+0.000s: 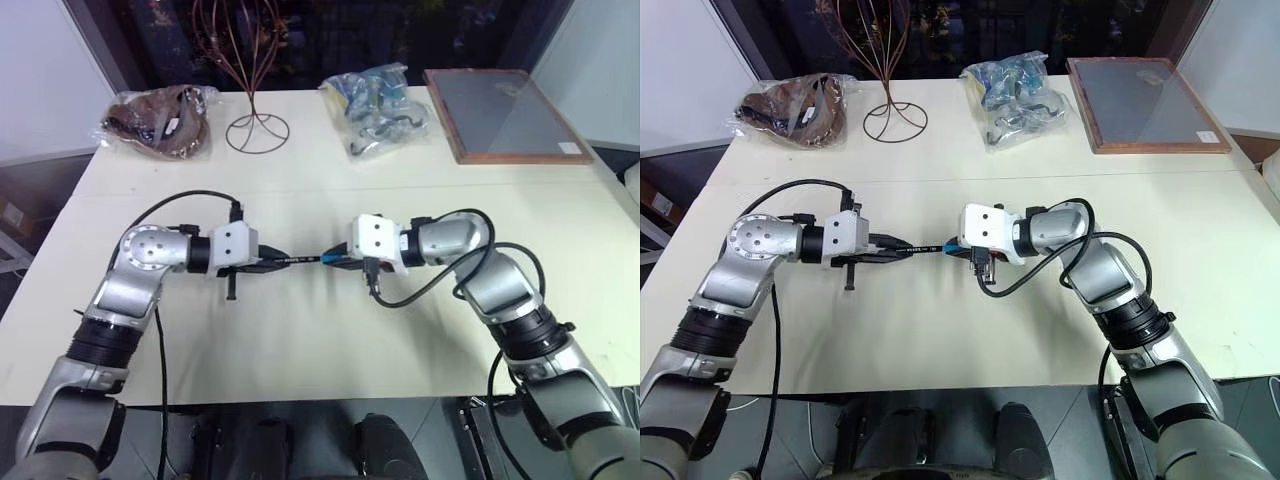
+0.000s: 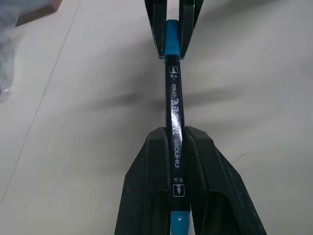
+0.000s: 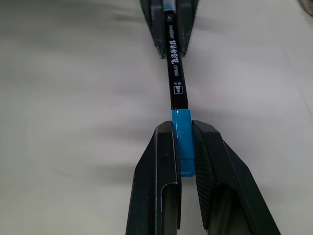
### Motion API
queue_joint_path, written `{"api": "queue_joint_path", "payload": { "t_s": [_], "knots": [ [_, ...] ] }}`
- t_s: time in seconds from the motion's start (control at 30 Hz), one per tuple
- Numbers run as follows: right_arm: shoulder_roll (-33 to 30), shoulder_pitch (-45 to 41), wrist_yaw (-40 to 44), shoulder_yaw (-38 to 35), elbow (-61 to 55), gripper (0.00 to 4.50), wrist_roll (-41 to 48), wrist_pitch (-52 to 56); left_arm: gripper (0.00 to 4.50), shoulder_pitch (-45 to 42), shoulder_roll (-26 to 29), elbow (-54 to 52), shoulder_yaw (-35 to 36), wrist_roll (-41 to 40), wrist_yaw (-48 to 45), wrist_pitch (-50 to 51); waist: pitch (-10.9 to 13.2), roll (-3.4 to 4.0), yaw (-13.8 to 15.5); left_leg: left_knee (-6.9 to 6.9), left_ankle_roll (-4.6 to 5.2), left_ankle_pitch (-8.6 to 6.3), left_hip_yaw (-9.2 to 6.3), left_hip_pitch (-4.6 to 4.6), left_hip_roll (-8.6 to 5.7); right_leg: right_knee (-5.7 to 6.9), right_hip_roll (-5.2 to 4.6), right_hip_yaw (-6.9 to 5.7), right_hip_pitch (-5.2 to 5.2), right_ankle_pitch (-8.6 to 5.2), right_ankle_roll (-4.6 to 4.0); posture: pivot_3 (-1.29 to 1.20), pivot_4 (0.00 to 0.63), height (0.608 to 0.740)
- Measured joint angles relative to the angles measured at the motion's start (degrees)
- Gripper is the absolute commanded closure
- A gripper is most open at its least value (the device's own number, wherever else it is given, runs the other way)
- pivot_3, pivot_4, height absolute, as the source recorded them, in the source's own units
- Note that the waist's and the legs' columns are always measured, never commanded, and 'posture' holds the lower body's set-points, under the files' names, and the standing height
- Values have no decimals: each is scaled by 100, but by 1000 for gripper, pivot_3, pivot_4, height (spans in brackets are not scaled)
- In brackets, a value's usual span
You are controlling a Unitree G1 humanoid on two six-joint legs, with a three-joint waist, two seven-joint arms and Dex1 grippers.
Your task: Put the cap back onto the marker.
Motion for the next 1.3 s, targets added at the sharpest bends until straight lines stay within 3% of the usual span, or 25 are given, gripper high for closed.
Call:
{"api": "queue_joint_path", "payload": {
  "t_s": [0.43, 0.9, 1.3],
  "knots": [
    [-58, -1, 115, -17, -30, 4462, 87, 58, 4500, -13, -81, 217, -11, 1, -63, -379, 0, 0, 1, 0, 0, 0, 0, 0, 0, 1, 0, 0, 0, 0, 0, 0, 150, 740],
    [101, -112, -15, 8, -49, 4462, -142, 122, 4500, -13, -94, 86, 119, -236, -90, 505, 0, 0, -1, 0, 0, 0, -1, 0, 0, 2, 0, 0, 0, 0, 0, 0, 150, 740],
    [96, -111, 115, 84, -48, 4462, -359, -306, 4500, -11, -46, 75, 127, -229, -248, 369, 0, 0, 0, 0, 0, 0, -1, 0, 0, 1, 0, 0, 0, 0, 0, 0, 150, 740]
  ]
}}
